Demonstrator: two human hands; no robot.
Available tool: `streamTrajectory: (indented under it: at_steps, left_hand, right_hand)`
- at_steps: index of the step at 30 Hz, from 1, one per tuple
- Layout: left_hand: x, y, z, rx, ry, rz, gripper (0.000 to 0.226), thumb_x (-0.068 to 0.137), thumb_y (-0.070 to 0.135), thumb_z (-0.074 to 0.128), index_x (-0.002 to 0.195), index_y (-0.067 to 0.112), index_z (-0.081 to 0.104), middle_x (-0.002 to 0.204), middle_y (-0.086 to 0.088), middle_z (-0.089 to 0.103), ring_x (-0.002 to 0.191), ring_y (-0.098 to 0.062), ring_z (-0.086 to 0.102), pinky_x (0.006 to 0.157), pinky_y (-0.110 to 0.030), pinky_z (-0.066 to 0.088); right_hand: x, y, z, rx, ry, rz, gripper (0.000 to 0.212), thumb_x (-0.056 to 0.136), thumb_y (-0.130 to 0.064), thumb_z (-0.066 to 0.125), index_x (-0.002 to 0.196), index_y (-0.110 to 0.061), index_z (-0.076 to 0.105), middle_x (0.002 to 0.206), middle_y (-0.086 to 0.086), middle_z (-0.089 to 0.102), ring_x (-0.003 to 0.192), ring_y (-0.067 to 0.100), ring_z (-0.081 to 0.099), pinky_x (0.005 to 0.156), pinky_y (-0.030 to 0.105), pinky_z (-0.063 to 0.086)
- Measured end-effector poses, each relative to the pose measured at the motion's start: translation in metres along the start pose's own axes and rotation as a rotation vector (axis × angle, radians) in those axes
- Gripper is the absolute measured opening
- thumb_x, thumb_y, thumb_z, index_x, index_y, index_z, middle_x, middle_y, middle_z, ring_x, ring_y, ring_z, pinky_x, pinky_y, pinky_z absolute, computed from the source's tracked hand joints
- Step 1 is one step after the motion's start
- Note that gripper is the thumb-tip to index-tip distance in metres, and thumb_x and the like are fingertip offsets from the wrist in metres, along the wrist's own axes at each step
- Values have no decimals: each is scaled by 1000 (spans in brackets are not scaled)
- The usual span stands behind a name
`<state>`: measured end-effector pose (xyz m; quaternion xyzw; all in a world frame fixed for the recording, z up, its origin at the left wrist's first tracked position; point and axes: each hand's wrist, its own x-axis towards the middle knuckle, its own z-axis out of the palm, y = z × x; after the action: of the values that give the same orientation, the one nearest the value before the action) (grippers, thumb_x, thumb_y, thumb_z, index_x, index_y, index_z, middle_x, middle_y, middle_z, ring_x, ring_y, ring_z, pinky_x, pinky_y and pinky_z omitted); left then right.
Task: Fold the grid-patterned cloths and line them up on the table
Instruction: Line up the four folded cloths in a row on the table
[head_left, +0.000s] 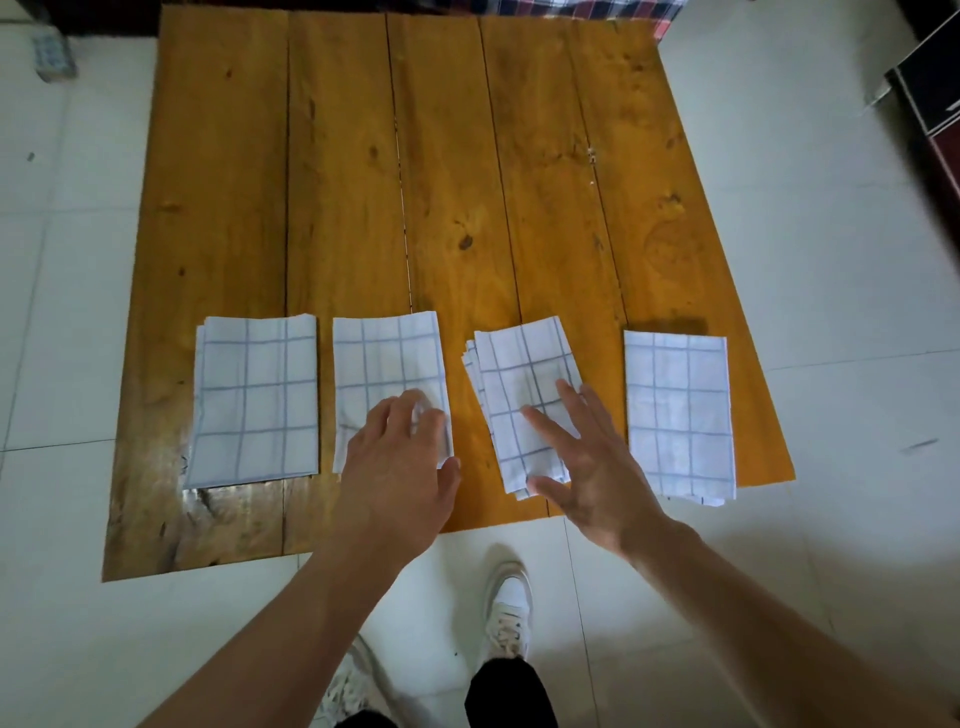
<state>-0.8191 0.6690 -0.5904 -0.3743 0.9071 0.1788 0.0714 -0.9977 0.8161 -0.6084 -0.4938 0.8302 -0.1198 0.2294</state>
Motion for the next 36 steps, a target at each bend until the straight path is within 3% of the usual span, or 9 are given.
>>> streamTrajectory:
  at_steps: [4, 13, 18, 32, 36]
  left_hand:
    - [-1, -2, 1, -10, -16, 1, 46, 93, 48, 56, 134, 28, 49, 150, 0, 40, 139, -24, 36, 105, -39, 43]
    - [-2, -3, 2, -24, -57, -11, 53, 95, 52, 49, 143, 32, 40, 158, 3, 29, 145, -23, 27, 114, -42, 37]
    - [-2, -3, 0, -35, -65, -7, 54, 95, 52, 50, 143, 32, 40, 158, 3, 28, 146, -22, 25, 113, -40, 36]
    - [0, -4, -1, -28, -66, 9, 54, 95, 53, 49, 144, 35, 37, 158, 5, 25, 145, -20, 23, 113, -37, 34]
    - [1, -2, -4, -42, -38, 1, 49, 94, 50, 54, 138, 31, 47, 152, 3, 37, 139, -21, 34, 108, -36, 39]
  right_hand:
    - [24, -15, -1, -73, -14, 35, 71, 92, -57, 55, 153, -40, 22, 165, -4, -5, 150, 19, -16, 116, 40, 11]
    - [43, -25, 0, -103, 20, 91, 74, 90, -58, 55, 153, -39, 21, 166, -2, 1, 151, 22, -10, 117, 40, 12]
    - [25, -30, 12, -99, 100, 121, 74, 87, -58, 59, 152, -36, 30, 165, 2, 10, 152, 26, -1, 115, 41, 13]
    - [22, -36, 16, -7, 84, 117, 75, 84, -64, 50, 151, -39, 28, 165, -2, 4, 152, 22, -8, 120, 48, 17]
    - [16, -30, 7, 62, 69, 97, 78, 82, -70, 50, 151, -41, 27, 165, -8, 0, 151, 15, -12, 119, 44, 11]
